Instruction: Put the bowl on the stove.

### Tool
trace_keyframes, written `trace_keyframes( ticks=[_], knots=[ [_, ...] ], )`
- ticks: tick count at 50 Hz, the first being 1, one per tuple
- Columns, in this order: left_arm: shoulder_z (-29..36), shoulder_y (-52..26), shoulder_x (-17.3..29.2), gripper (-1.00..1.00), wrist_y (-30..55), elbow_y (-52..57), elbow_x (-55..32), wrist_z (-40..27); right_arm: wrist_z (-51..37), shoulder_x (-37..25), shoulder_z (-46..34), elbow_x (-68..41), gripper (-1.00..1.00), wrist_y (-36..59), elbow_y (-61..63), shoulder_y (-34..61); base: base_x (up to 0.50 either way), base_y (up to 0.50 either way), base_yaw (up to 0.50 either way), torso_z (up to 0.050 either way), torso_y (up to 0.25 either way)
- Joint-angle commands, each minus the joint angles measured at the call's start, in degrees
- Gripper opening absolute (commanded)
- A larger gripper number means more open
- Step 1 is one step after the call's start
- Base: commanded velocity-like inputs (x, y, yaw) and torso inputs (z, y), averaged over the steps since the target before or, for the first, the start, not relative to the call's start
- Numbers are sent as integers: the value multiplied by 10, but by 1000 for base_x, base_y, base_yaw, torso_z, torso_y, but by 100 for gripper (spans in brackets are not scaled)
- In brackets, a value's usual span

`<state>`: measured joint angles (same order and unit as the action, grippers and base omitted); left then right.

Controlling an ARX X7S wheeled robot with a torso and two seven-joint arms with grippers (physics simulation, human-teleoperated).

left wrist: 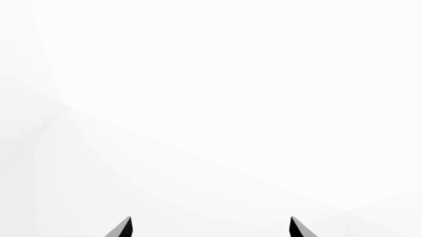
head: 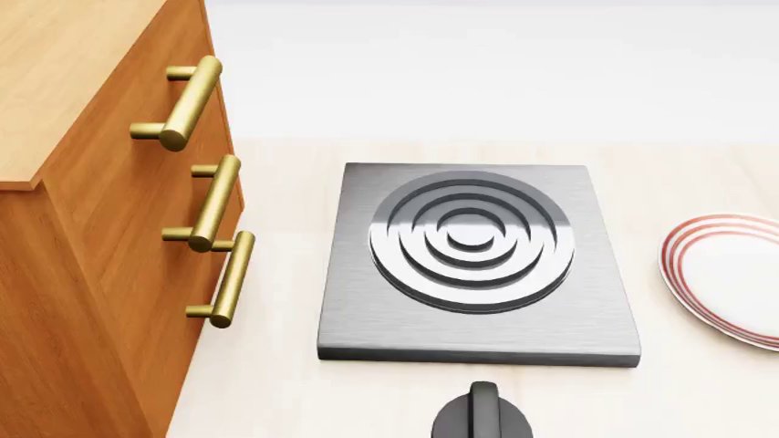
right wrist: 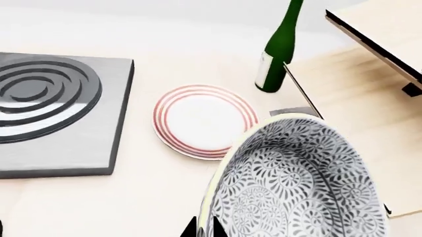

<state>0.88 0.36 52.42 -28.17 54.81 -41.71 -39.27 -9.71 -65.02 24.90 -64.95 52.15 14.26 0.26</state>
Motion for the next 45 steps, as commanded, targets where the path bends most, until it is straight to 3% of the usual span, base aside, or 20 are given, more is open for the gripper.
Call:
trace_keyframes(
  ticks=[1,7,18,45],
  knots=[
    [-8,-1,-11,100,2,-3,7,16,2,-16,-157,3,-100,5,-19,197,0,0,0,0,0],
    [-11,1,-7,100,-1,-3,5,17,19,20,-269,37,-100,39,-43,350,0,0,0,0,0],
    [-14,4,-3,100,-2,-2,5,16,73,105,-407,117,-100,68,-94,530,0,0,0,0,0],
    [-4,-2,-5,100,-2,-4,7,17,122,242,-511,194,-100,45,-196,683,0,0,0,0,0]
  ],
)
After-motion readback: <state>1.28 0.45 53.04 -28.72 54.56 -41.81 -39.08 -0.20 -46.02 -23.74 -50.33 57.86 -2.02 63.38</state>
